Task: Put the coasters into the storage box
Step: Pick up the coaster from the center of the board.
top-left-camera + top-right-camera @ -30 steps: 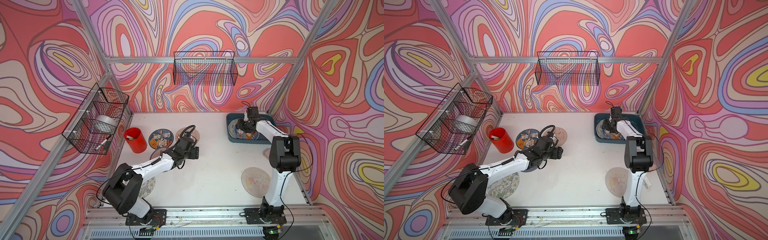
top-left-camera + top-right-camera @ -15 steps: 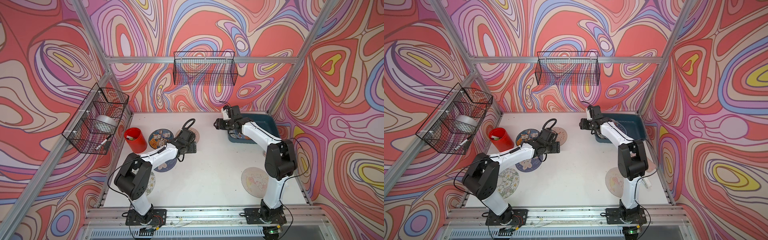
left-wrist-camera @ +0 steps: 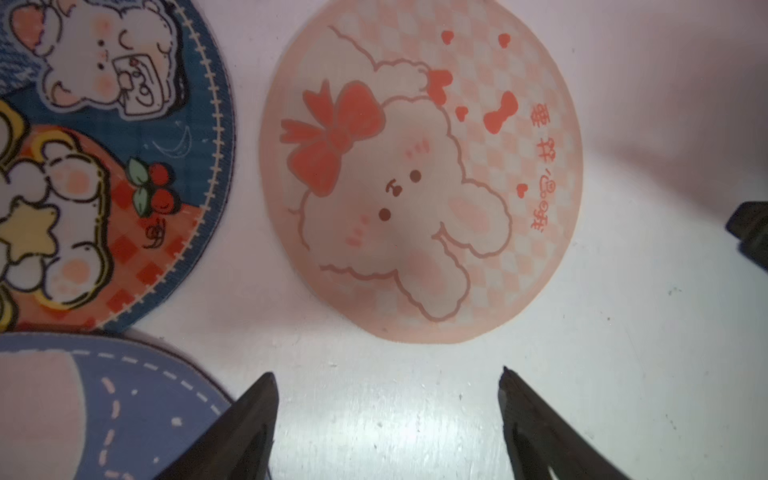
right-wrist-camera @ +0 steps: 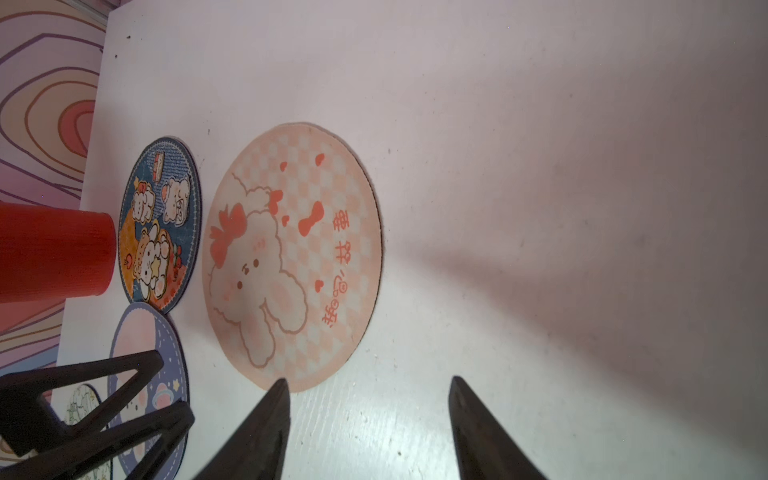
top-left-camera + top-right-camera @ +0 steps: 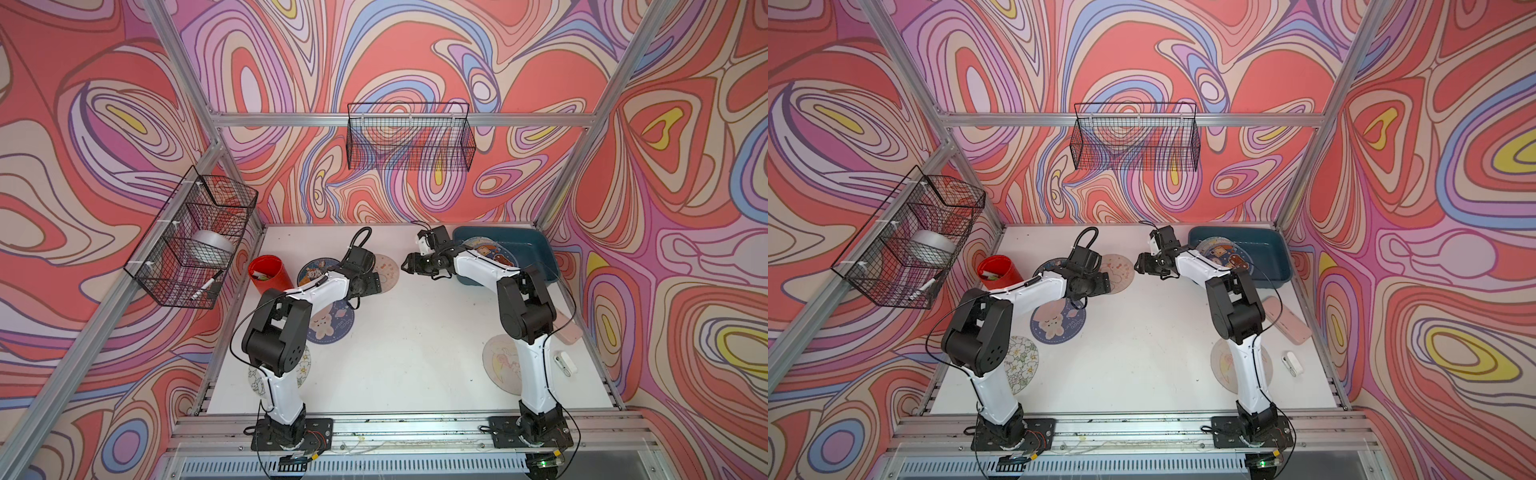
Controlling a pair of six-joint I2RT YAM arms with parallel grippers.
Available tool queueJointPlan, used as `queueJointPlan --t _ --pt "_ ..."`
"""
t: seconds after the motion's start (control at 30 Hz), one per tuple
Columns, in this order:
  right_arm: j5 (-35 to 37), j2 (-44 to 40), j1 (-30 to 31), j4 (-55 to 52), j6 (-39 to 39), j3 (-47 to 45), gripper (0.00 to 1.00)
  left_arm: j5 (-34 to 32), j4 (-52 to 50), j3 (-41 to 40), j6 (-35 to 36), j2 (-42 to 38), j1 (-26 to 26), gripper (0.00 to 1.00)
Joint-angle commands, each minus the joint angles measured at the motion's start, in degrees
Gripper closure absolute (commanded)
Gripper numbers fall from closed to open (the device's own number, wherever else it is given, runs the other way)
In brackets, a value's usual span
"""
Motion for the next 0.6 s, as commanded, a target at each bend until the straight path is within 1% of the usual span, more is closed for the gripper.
queueJointPlan --t 0.0,0.23,0.57 --pt "-2.23 2.4 0.28 2.42 2.33 1.99 0.39 -0.56 -0.48 2.82 -0.06 2.25 0.4 0.16" --pt "-3.33 6.31 0.73 3.31 4.32 4.66 0.39 -1.16 -1.06 6.24 -1.19 6.37 1.21 0.16" --pt "-4.02 10.98 2.16 1.66 4.9 8.6 0.39 -1.47 -2.03 8.43 -2.94 10.35 1.58 0.17"
